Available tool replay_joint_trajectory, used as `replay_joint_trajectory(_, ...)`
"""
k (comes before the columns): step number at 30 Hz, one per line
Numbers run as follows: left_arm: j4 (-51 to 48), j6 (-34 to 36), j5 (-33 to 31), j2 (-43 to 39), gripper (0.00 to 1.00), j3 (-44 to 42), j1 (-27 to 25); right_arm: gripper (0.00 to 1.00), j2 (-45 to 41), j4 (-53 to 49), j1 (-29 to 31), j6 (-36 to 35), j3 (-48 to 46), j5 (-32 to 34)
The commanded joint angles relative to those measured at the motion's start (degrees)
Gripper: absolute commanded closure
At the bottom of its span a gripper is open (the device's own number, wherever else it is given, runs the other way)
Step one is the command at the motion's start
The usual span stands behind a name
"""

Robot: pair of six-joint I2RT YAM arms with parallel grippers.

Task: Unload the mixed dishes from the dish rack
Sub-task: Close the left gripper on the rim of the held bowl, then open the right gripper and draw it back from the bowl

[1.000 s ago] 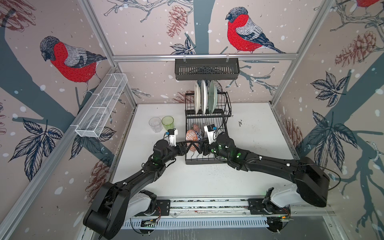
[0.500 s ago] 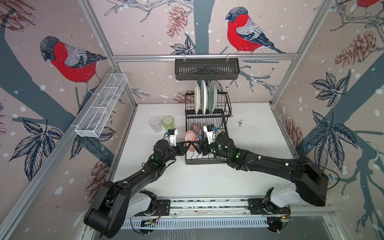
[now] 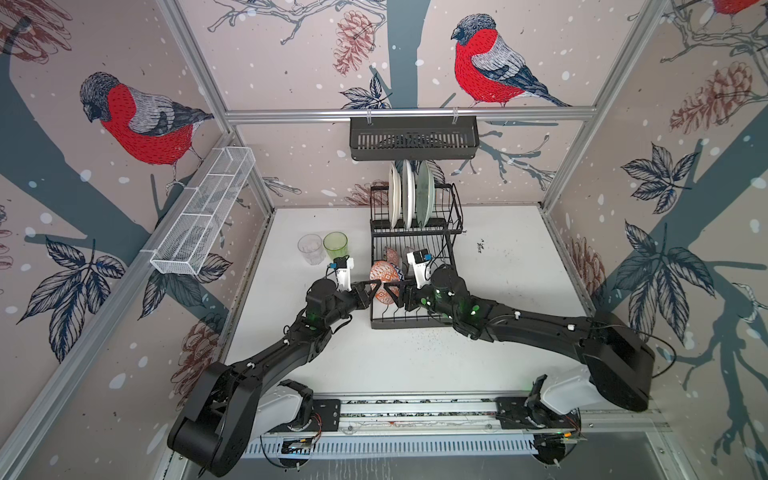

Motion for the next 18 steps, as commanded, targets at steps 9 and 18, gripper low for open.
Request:
replay_joint_trajectory(9,0.83,1.68,1.03,-0.20,1.00,0.36,-0.13,0.22,-0.38,3.92,0.44,-0.78,0.86,-1.16)
replay_joint_trajectory(18,-1.52,2.37,-0.40,-1.72,1.00,0.68,-0.13,0.00,-1.27,0.41,0.44,-1.58,0.61,4.81)
